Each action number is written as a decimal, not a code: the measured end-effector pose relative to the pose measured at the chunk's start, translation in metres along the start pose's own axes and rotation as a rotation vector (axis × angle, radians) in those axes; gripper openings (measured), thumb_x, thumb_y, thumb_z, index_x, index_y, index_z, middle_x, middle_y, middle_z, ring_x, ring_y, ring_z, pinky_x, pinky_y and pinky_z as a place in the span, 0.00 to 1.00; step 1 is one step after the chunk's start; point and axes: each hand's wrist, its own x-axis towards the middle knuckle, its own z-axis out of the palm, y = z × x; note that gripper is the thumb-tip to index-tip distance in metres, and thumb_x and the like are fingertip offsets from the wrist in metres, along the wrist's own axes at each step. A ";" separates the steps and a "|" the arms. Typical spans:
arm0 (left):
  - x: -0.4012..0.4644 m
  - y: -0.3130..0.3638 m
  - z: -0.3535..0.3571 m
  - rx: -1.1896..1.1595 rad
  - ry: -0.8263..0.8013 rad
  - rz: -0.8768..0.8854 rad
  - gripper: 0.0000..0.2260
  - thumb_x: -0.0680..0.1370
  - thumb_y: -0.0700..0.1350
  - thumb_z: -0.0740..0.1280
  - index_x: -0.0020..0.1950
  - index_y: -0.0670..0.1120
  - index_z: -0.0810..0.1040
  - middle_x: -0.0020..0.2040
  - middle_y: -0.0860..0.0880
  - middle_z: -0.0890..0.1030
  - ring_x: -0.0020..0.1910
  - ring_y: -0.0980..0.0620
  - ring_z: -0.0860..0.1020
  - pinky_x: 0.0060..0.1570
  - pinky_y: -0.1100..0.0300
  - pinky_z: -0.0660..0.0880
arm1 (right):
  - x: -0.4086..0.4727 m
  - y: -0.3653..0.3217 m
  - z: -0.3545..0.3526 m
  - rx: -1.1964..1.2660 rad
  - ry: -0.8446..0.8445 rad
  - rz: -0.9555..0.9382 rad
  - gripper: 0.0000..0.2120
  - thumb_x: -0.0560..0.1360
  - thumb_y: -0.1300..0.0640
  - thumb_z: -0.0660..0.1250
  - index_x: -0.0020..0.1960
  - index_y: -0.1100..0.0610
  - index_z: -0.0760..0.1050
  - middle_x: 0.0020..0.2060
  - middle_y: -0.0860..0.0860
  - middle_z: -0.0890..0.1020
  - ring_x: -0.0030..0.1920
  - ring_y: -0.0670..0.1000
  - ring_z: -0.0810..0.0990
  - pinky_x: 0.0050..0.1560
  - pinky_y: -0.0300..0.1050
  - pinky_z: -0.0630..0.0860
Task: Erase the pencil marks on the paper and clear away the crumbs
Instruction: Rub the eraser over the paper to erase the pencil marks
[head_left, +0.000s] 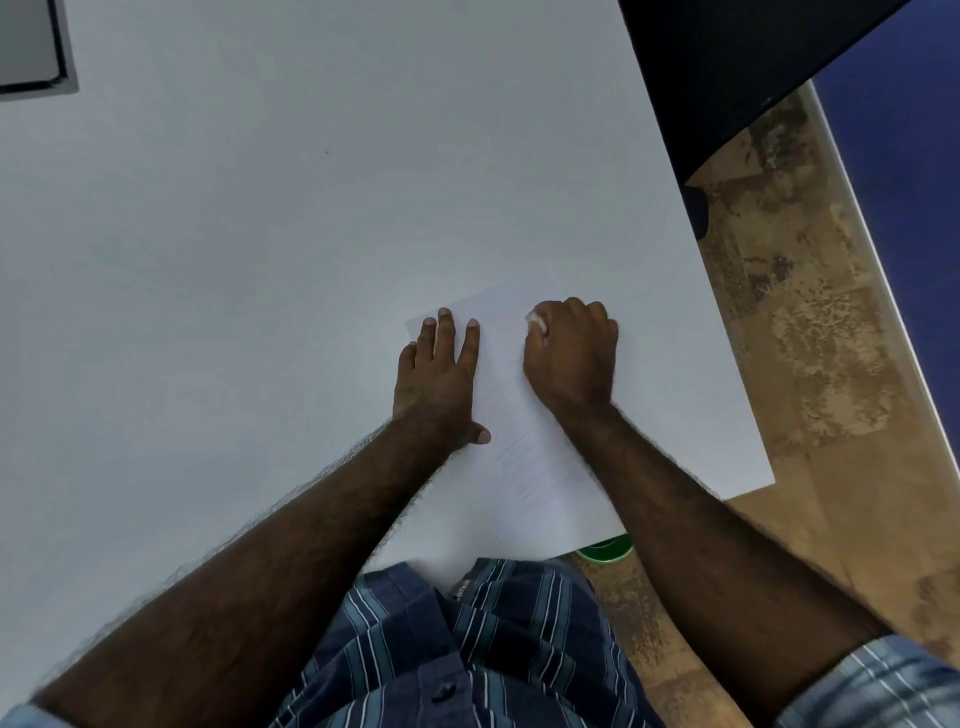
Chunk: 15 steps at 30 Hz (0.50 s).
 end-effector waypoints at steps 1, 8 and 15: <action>0.001 -0.001 0.001 -0.001 0.003 0.002 0.63 0.69 0.64 0.79 0.84 0.47 0.34 0.82 0.39 0.33 0.83 0.38 0.38 0.81 0.44 0.46 | -0.007 -0.006 0.000 0.003 -0.018 -0.035 0.12 0.79 0.53 0.61 0.50 0.53 0.83 0.43 0.51 0.83 0.48 0.59 0.78 0.49 0.53 0.69; 0.001 -0.005 0.004 -0.002 0.020 0.016 0.64 0.68 0.66 0.78 0.84 0.48 0.34 0.83 0.39 0.34 0.83 0.38 0.39 0.80 0.44 0.47 | -0.037 -0.016 0.004 -0.019 -0.088 -0.230 0.10 0.82 0.53 0.63 0.53 0.53 0.83 0.44 0.51 0.83 0.47 0.57 0.78 0.49 0.54 0.71; 0.000 -0.004 0.001 0.014 0.013 0.014 0.63 0.69 0.65 0.78 0.84 0.48 0.34 0.83 0.39 0.33 0.83 0.38 0.39 0.80 0.44 0.47 | -0.006 -0.006 0.003 -0.023 0.008 -0.014 0.09 0.80 0.54 0.63 0.50 0.53 0.82 0.44 0.52 0.83 0.47 0.59 0.78 0.49 0.55 0.73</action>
